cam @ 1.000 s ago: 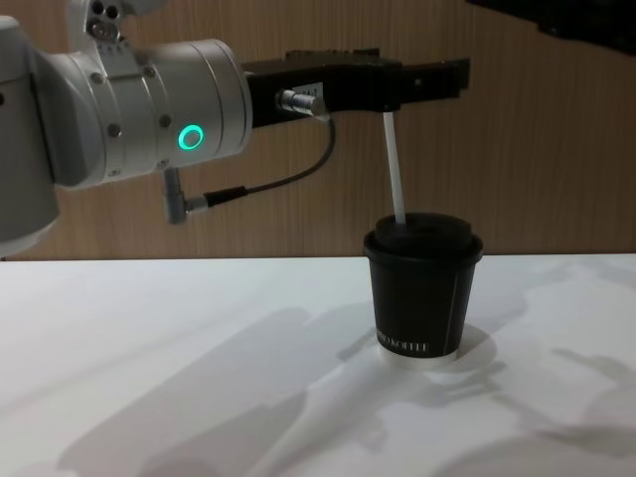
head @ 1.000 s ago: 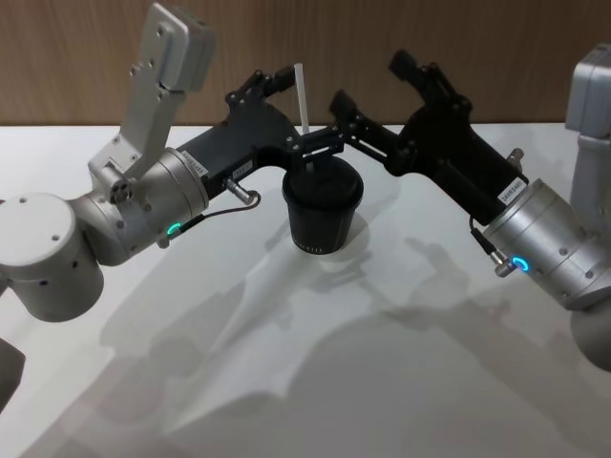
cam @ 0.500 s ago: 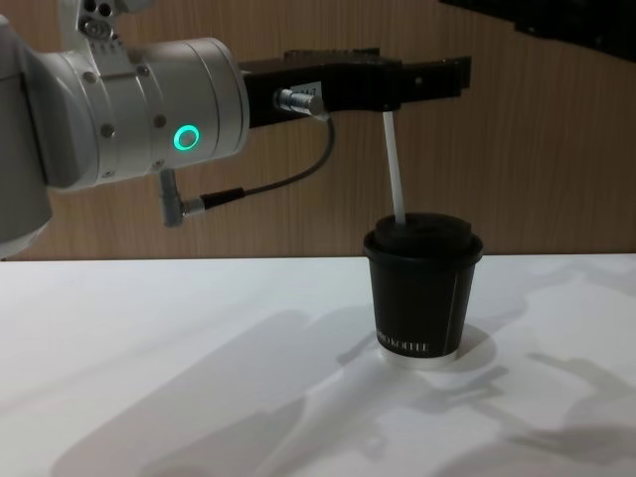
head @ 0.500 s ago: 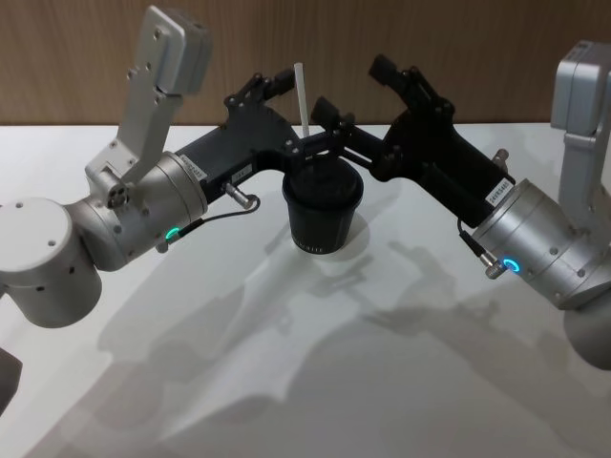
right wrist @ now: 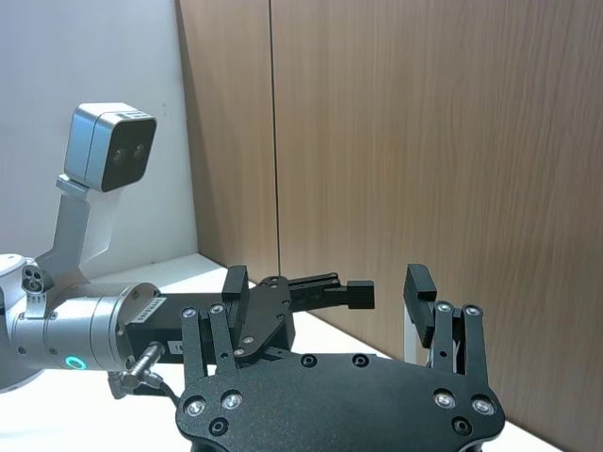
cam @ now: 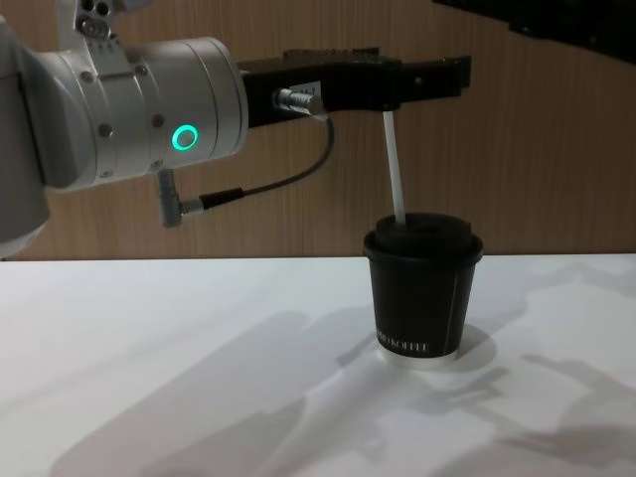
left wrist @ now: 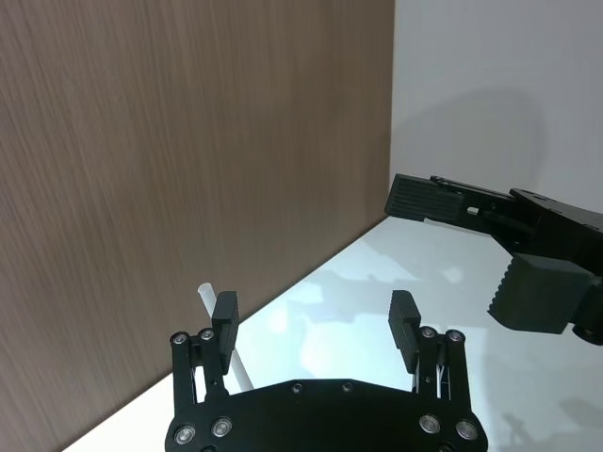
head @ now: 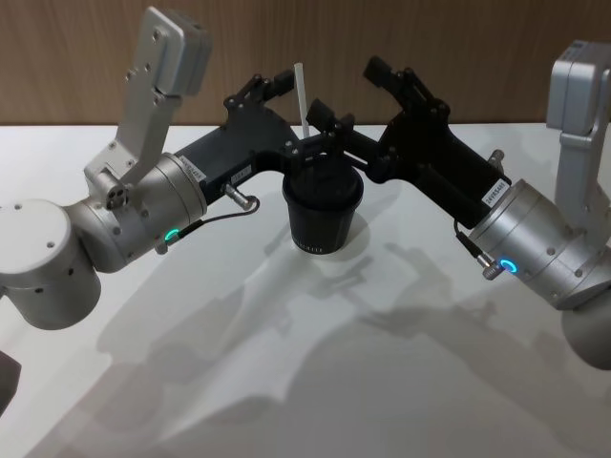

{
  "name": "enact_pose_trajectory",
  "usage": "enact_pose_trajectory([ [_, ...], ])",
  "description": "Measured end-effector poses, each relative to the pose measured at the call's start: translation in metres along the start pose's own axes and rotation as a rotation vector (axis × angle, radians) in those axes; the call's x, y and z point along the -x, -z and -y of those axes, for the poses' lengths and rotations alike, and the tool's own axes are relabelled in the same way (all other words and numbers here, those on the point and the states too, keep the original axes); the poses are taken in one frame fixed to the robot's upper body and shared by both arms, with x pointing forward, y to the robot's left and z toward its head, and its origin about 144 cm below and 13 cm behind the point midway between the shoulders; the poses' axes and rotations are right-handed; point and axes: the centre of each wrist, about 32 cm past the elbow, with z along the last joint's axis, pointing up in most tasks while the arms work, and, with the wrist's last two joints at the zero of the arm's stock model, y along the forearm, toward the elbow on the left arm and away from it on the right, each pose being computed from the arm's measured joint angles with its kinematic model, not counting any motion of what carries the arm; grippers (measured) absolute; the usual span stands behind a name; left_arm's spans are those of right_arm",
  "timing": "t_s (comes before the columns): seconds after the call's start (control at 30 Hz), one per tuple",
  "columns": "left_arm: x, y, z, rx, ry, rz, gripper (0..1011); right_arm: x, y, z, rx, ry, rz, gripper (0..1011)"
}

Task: Pick up the straw with one hand, pass it to the other hand, and insert it into the cup.

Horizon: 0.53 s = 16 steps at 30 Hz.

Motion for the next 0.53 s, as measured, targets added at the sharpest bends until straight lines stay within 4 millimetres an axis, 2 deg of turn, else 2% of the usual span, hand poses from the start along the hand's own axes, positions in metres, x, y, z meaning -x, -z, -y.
enact_pose_trajectory([
  [0.53,0.0003,-0.0002,-0.0003,0.0,0.0,-0.001,1003,0.0003,-0.0002,-0.0005,0.001,-0.004,-0.001,1001],
])
